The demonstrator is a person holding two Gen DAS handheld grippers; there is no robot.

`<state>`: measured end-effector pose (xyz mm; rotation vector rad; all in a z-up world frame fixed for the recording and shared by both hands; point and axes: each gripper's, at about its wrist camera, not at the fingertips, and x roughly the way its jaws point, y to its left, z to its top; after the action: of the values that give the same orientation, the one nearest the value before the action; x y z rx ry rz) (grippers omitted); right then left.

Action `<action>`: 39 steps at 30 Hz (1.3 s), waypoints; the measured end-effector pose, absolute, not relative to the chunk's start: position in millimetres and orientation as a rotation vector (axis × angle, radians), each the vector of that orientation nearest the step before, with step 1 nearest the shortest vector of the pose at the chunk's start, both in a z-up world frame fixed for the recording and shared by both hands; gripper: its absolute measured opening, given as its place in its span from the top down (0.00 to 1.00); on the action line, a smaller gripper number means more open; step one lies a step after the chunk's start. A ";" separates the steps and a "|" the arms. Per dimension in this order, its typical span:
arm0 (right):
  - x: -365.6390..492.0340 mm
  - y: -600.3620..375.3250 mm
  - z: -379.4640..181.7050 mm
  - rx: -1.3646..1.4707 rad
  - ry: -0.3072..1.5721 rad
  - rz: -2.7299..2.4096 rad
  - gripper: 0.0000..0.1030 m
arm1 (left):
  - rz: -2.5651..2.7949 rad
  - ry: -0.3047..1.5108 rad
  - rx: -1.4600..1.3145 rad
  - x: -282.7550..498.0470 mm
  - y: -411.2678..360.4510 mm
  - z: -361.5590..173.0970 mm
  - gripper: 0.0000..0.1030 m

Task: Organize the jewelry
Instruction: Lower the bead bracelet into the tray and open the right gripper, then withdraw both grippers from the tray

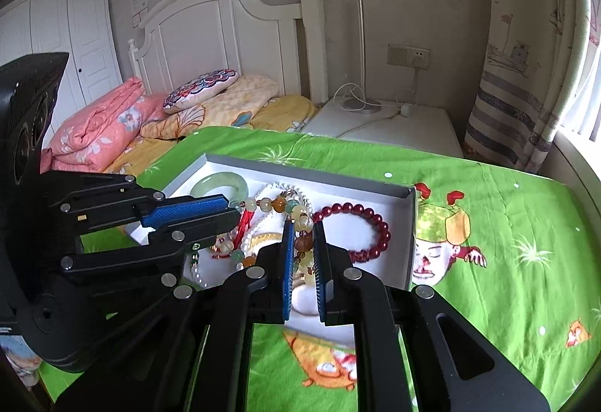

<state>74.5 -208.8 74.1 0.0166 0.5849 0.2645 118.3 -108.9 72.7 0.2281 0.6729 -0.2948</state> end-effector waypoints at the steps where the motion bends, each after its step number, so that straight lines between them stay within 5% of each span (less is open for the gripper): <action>1: 80.8 -212.4 73.8 0.045 0.573 0.267 0.89 | -0.284 0.678 0.201 125.1 -104.5 72.2 0.84; 3: 91.3 -220.1 73.2 0.084 0.551 0.238 0.81 | -0.234 0.671 0.145 131.1 -93.0 72.7 0.39; 4: 95.2 -223.4 72.4 0.099 0.555 0.224 0.75 | -0.202 0.643 0.115 129.7 -85.4 74.7 0.33; 5: 97.1 -226.6 71.4 0.114 0.563 0.213 0.54 | -0.197 0.615 0.088 126.6 -78.3 77.1 0.20; 8: 87.3 -235.5 70.6 0.155 0.543 0.235 0.35 | -0.176 0.573 0.062 112.9 -64.2 81.6 0.10; 11: 75.5 -234.2 65.9 0.128 0.559 0.231 0.35 | -0.155 0.547 0.035 96.0 -53.6 84.2 0.02; 21: 18.3 -207.7 61.8 0.073 0.583 0.201 0.16 | 0.004 0.550 0.017 32.5 -37.8 76.4 0.02; 39: -16.8 -215.0 28.4 0.130 0.610 -0.024 0.16 | 0.030 0.621 0.043 12.6 -32.5 42.7 0.03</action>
<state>-16.8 -215.0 28.4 0.1298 0.6103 -0.0236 12.6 -32.5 42.7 0.0427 0.6212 0.0300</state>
